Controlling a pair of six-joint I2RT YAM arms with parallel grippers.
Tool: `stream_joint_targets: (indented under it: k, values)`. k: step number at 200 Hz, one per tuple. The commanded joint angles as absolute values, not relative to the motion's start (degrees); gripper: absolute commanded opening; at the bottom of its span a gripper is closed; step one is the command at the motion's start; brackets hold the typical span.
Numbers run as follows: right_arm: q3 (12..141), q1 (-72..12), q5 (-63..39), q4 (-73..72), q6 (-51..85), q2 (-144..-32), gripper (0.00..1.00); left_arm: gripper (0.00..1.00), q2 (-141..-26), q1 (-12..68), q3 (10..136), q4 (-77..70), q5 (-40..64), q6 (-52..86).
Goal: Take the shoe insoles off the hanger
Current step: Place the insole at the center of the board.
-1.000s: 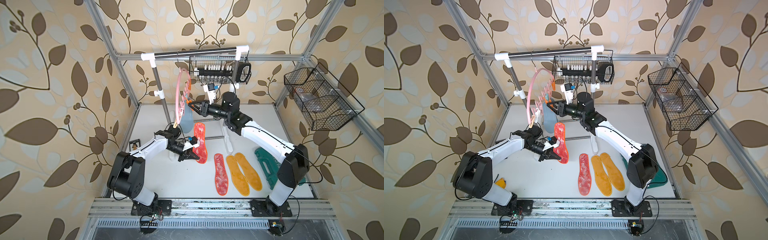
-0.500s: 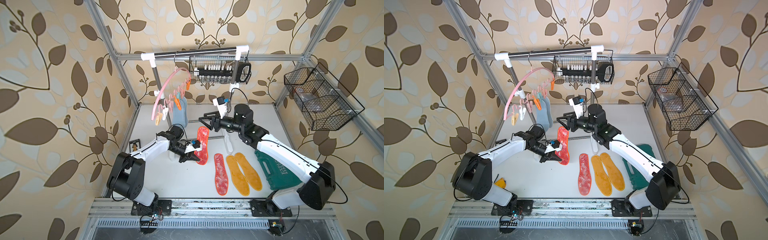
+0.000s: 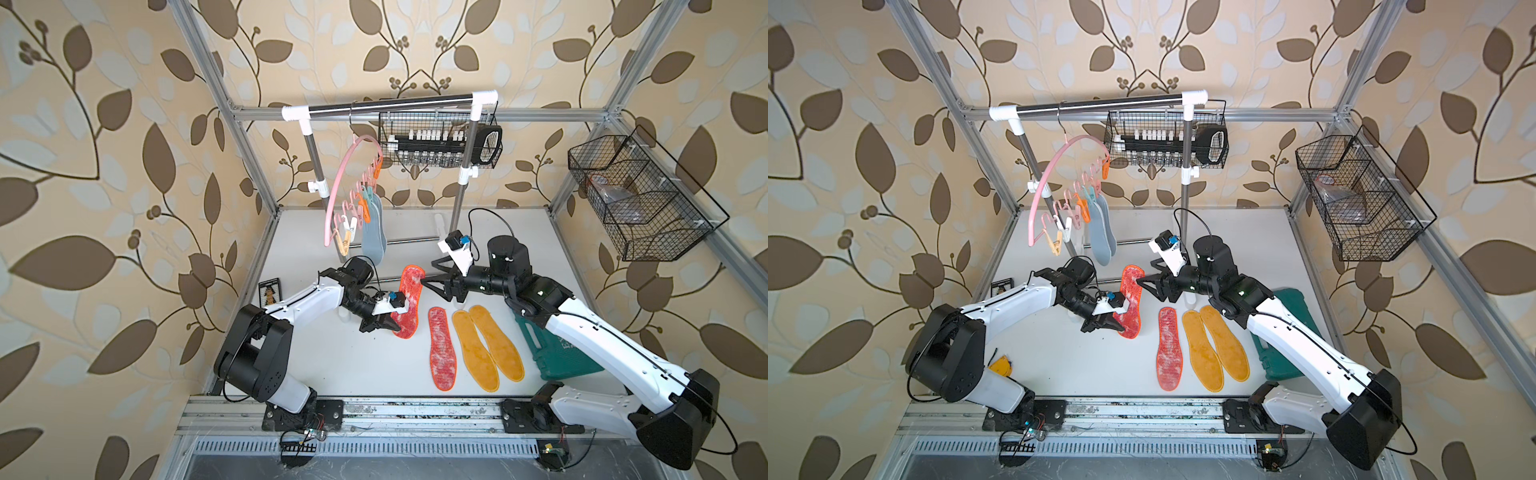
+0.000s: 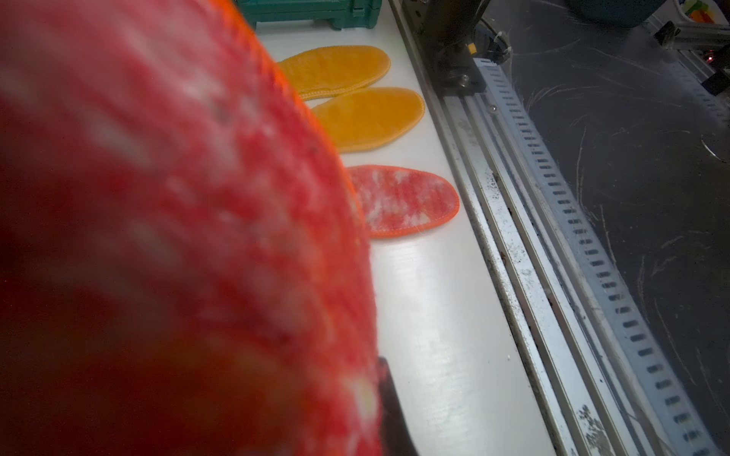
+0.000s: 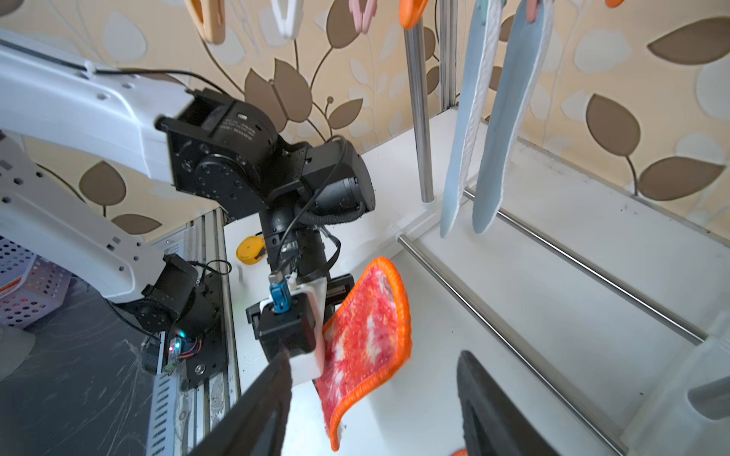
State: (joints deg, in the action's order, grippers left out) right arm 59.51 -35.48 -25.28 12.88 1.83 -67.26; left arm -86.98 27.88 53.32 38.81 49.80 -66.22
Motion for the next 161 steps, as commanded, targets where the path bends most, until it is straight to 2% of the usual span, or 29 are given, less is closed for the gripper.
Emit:
stream_joint_targets:
  k: [1, 55, 98, 161]
  values:
    - [57.3, -35.5, -27.1, 12.8, 1.9, -67.7, 0.65, 0.00, -85.3, 28.5, 53.4, 39.2, 51.6, -66.9]
    - [54.8, -37.7, -34.1, 5.2, 6.4, -70.9, 0.63, 0.00, -84.6, 28.5, 54.1, 40.0, 53.5, -66.4]
    - [51.8, -38.4, -35.6, 0.5, 9.1, -73.2, 0.62, 0.00, -84.5, 28.5, 54.7, 40.6, 54.0, -66.3]
    - [51.4, -38.3, -37.5, -1.9, 9.4, -75.8, 0.55, 0.00, -84.1, 28.5, 53.6, 40.1, 53.6, -67.6]
